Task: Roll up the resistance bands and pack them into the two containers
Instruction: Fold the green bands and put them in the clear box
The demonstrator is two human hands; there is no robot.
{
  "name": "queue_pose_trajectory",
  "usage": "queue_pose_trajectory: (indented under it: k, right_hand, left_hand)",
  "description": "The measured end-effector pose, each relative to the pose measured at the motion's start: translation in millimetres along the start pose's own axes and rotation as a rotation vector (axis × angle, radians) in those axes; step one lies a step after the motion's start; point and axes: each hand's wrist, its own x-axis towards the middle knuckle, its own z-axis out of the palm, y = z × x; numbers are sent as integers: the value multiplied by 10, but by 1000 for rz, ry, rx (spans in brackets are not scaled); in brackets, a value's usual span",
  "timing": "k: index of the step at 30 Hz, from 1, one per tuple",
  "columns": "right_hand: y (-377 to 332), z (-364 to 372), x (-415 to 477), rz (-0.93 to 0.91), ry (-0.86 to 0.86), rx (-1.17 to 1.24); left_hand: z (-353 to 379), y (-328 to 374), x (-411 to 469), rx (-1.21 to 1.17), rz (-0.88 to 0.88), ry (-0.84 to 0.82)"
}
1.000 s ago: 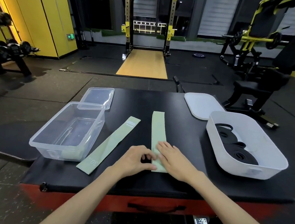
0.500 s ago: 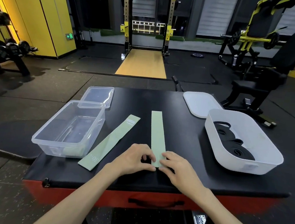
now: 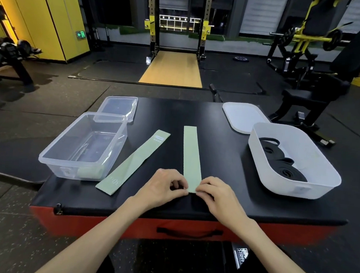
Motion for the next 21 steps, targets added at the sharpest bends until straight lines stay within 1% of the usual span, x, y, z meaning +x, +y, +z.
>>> queue_pose_trajectory:
  k: [3, 6, 11, 14, 21]
  right_hand:
    - [-19, 13, 6, 15, -7, -16]
    - [-29, -2, 23, 24, -31, -30]
    - [-72, -40, 22, 8, -97, -54]
    - [-72, -60, 10, 58, -114, 22]
    - [-73, -118, 97, 214, -133, 152]
  left_hand:
    - [33, 12, -25, 14, 6, 16]
    - [43, 36, -40, 43, 23, -3]
    - [12, 46, -53, 81, 49, -94]
    - [13, 49, -80, 74, 40, -115]
    - [-20, 77, -56, 2, -67, -92]
